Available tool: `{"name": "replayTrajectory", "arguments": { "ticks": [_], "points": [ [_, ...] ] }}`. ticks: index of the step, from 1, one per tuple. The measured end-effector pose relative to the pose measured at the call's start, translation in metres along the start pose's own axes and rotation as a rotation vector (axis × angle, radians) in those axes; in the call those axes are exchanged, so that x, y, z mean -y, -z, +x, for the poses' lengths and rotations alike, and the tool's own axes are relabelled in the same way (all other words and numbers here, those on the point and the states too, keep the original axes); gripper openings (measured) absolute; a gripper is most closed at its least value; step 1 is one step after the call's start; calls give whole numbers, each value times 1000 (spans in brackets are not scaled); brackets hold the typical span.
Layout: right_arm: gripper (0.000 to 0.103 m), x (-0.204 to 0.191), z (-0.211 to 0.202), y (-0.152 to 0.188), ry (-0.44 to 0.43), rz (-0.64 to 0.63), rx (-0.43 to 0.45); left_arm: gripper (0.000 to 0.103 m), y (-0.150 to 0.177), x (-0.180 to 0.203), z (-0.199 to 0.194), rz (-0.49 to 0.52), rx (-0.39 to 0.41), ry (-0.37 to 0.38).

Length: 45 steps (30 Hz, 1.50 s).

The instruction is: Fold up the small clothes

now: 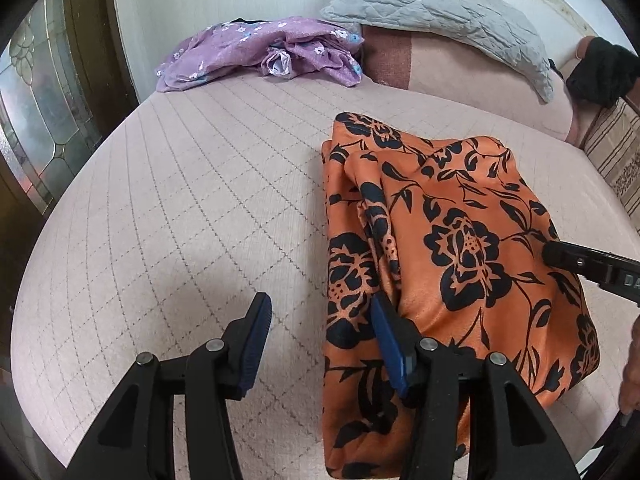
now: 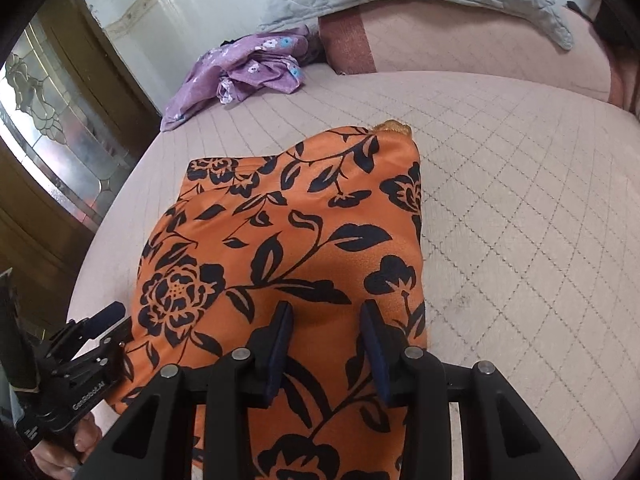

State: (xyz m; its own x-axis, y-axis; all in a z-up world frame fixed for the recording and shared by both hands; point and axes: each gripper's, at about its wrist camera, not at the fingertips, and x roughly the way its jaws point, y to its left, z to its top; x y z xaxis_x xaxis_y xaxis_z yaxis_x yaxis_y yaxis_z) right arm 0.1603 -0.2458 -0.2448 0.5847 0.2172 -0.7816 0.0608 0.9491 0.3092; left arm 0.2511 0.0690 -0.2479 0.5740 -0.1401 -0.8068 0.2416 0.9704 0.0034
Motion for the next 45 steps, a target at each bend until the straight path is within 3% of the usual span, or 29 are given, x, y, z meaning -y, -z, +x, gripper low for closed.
{"name": "replayTrajectory", "arguments": {
  "ticks": [7,11,13,16,20,25,33,45],
  "points": [
    [39,6,-32,12,3,-9,34,53,-1,-5,-22,-31,93,16],
    [39,9,-18,24,-8,-4,-30,55,-4,-1,-11,-27,50,16],
    [40,12,-8,30,-7,8,-30,55,-3,7,0,11,19,-20],
    [40,15,-9,29,-21,46,-27,55,-4,11,-2,31,36,-38],
    [40,19,-19,28,-36,50,-48,55,-6,3,-7,-27,48,-9],
    [60,33,-48,30,-58,43,7,55,-8,-1,-27,-64,144,-15],
    [63,66,-76,29,-89,104,47,57,-17,4,-39,-94,241,-29],
    [63,93,-71,39,-147,166,44,58,-17,24,-27,-36,212,-64]
  ]
}}
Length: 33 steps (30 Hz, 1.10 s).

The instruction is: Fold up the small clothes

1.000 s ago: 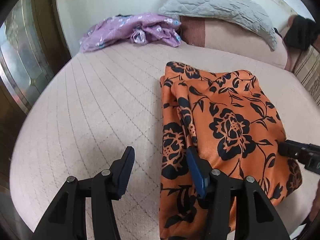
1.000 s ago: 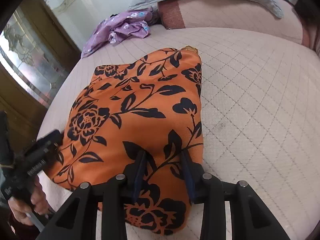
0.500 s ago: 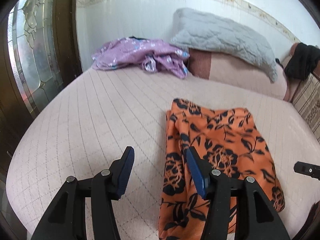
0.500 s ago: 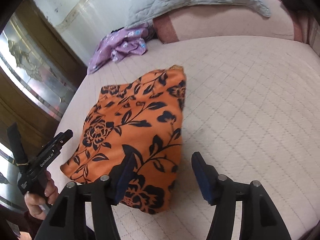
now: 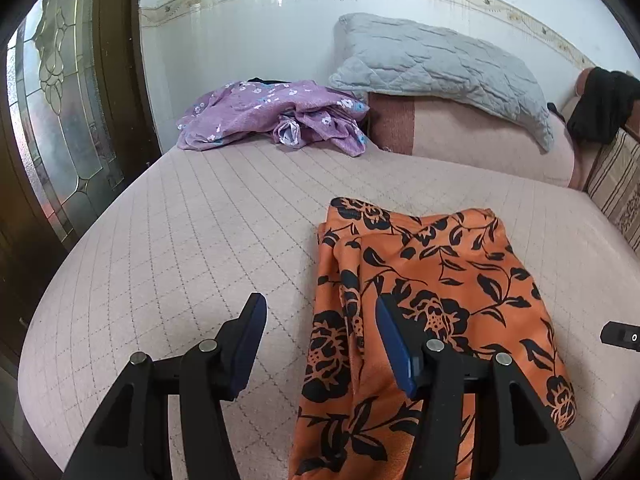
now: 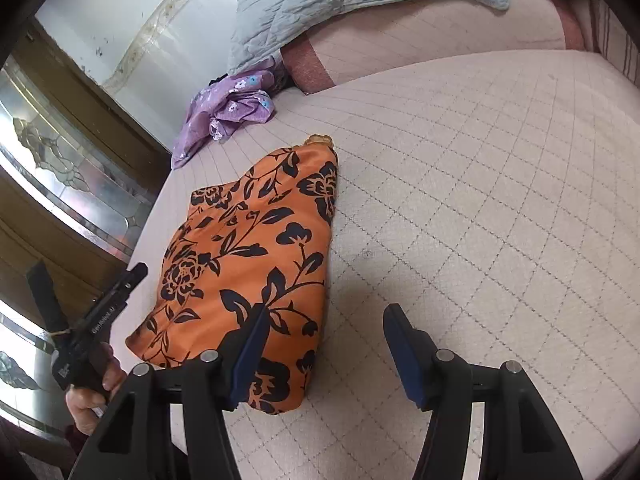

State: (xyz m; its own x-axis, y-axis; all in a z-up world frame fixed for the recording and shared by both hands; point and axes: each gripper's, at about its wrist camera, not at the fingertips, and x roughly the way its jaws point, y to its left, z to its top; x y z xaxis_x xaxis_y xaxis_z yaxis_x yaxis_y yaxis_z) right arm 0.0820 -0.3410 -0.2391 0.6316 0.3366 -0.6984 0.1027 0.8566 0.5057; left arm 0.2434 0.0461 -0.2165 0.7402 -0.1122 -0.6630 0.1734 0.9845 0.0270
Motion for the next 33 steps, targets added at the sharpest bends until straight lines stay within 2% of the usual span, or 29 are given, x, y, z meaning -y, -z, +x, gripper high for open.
{"name": "replayTrajectory", "arguments": {
  "ticks": [16,18,22,24,33],
  "points": [
    [63,-1,16,3,-71,9,-12,58,-1,9,4,20,-12,13],
    [65,-3,17,3,-84,14,-14,58,-1,8,3,13,-16,31],
    [68,0,20,1,-116,52,-20,71,-3,2,-2,-33,-30,134],
    [68,4,21,1,-131,82,-26,71,-4,0,-4,-50,-24,161],
    [69,9,24,1,-157,120,-36,74,2,13,11,12,-123,106]
  ]
}}
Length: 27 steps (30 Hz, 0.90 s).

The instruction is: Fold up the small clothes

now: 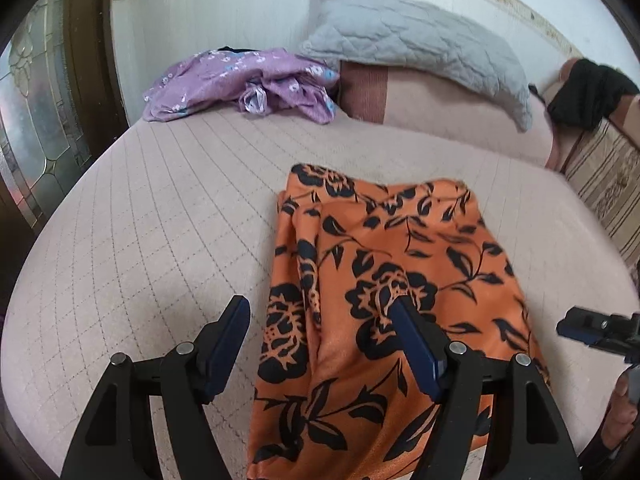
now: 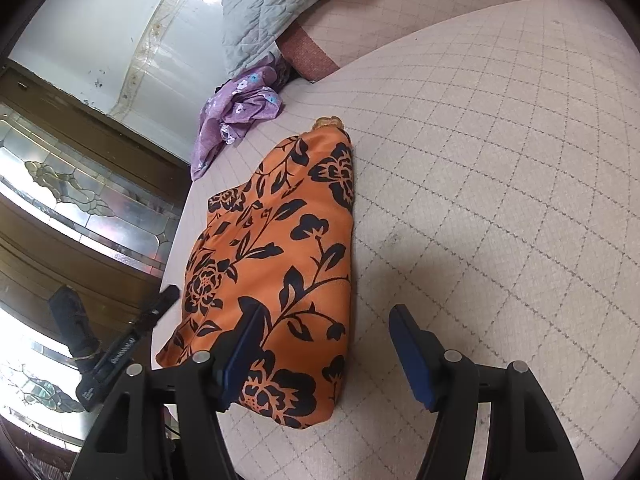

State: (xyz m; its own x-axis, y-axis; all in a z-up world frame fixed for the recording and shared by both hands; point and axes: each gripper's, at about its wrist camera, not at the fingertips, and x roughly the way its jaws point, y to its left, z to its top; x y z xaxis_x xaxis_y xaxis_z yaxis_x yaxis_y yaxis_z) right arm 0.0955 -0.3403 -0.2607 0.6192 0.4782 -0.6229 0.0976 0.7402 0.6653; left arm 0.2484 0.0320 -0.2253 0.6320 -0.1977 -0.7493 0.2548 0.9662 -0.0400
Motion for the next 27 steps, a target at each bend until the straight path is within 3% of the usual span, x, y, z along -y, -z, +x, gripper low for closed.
{"name": "replayTrajectory", "arguments": {
  "ticks": [14,27],
  "points": [
    [69,0,19,-5,-28,7,-25,74,1,1,8,13,-30,-17],
    [69,12,47,-15,-97,59,-66,74,0,0,26,-33,-98,42]
  ]
}}
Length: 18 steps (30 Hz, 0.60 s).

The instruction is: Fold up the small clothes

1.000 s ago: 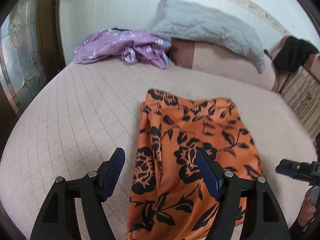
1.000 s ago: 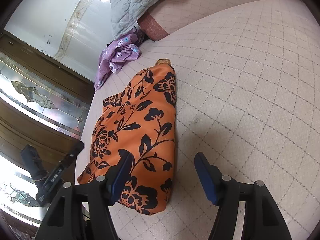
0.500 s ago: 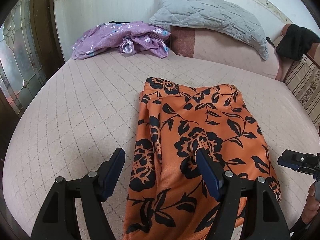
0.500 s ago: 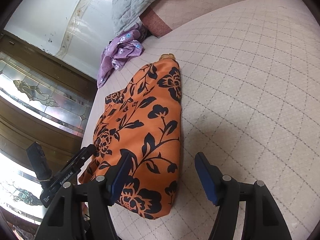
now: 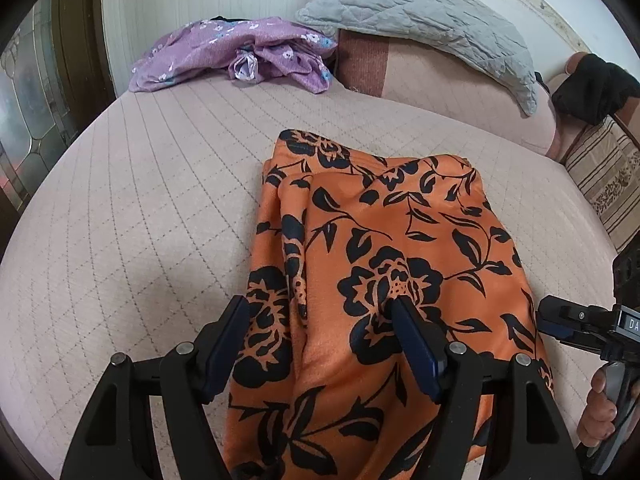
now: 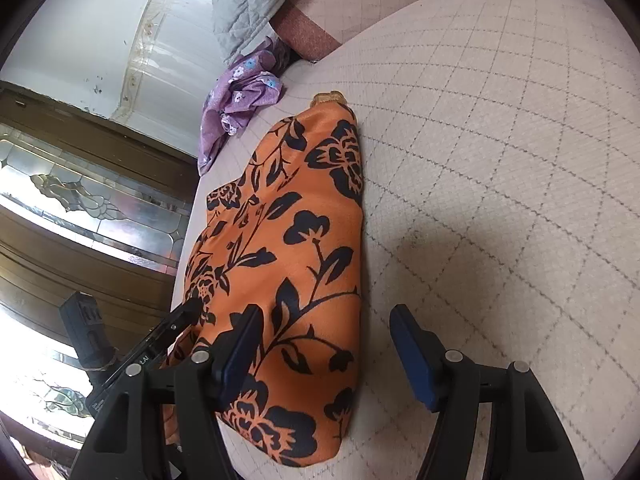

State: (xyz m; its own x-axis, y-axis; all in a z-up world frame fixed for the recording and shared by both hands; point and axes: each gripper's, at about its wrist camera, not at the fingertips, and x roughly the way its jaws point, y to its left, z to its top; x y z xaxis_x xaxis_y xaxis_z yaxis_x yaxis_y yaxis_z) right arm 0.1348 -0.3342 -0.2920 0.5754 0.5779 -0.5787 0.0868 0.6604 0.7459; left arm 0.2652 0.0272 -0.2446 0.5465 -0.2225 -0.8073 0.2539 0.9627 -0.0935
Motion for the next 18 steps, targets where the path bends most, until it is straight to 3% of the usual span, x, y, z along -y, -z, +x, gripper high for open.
{"name": "replayTrajectory", "arguments": {
  "ticks": [18],
  "points": [
    [69,4,37,-21,-108,66,-46,79,-2,3,16,2,-72,55]
  ]
}}
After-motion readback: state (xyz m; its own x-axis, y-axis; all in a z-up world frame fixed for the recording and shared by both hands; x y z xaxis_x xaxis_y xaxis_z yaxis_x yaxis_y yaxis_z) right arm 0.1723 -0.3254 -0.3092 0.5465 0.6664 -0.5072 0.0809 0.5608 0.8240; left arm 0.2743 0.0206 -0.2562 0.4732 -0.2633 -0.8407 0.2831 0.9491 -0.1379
